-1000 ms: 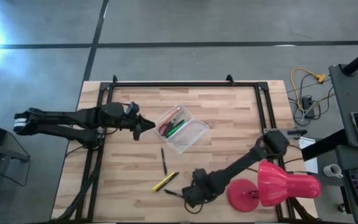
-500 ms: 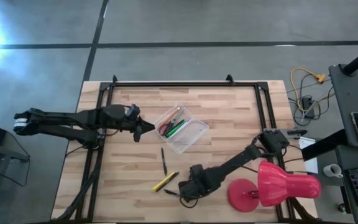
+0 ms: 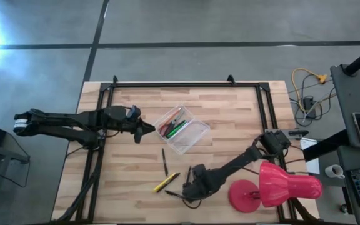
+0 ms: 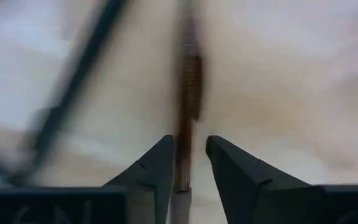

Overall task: Pick & place school supplies into a supply box
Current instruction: Put the brown pen into the transparent supply box

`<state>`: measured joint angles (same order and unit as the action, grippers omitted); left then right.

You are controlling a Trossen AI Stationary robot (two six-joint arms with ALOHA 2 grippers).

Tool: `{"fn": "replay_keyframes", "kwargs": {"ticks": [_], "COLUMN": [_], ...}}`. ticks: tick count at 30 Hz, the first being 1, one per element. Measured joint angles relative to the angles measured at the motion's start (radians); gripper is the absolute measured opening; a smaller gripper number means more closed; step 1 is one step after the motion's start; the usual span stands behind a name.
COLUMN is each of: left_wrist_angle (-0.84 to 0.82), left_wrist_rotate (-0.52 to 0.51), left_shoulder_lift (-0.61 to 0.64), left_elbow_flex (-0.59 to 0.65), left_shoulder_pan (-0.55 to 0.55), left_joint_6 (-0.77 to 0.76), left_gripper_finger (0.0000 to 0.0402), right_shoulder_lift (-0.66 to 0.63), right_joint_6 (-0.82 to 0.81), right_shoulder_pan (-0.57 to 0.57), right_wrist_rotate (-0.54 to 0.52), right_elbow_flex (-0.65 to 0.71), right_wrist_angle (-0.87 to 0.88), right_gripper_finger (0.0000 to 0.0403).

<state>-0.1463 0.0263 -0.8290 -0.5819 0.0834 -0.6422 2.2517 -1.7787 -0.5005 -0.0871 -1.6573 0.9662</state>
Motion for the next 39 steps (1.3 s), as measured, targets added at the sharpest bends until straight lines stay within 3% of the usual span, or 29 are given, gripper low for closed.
{"fn": "replay_keyframes", "kwargs": {"ticks": [4, 7, 11, 15, 20, 28, 31, 36, 39], "left_wrist_angle": [-0.002, -0.011, -0.013, -0.015, -0.026, -0.04, -0.059, -0.066, -0.086], "left_wrist_rotate": [0.003, 0.028, 0.05, 0.058, 0.059, 0.048, 0.038, 0.016, 0.014], "left_shoulder_lift": [0.0, 0.0, 0.004, 0.011, 0.019, 0.02, 0.02, 0.027, 0.043], "left_elbow_flex": [0.003, 0.0, -0.004, -0.002, 0.0, 0.003, 0.005, 0.006, 0.006], "left_shoulder_pan": [0.0, 0.0, 0.0, -0.011, -0.033, -0.058, -0.06, -0.068, -0.08], "left_joint_6": [0.0, 0.0, 0.0, -0.007, -0.012, -0.026, -0.044, -0.052, -0.07], "left_gripper_finger": [0.0052, 0.0052, 0.0052, 0.0052, 0.0052, 0.0052, 0.0052, 0.0052, 0.0052], "right_shoulder_lift": [0.016, 0.023, -0.018, -0.092, -0.304, -0.513, -0.514, -0.431, -0.364], "right_joint_6": [0.149, 0.31, 0.326, 0.204, -0.017, -0.115, 0.003, 0.316, 0.296], "right_shoulder_pan": [0.008, 0.023, 0.038, 0.083, 0.101, 0.146, 0.206, 0.366, 0.439], "right_wrist_rotate": [-0.039, -0.013, -0.085, -0.297, -0.572, -0.856, -0.851, -0.702, -0.612], "right_elbow_flex": [0.01, 0.01, 0.008, 0.021, 0.027, 0.04, 0.044, 0.057, 0.059], "right_wrist_angle": [0.152, 0.163, 0.178, 0.188, 0.181, 0.131, -0.04, -0.441, -0.488], "right_gripper_finger": [0.0064, 0.0028, 0.0018, 0.0015, 0.0013, 0.0013, 0.0013, 0.0013, 0.0018]}}
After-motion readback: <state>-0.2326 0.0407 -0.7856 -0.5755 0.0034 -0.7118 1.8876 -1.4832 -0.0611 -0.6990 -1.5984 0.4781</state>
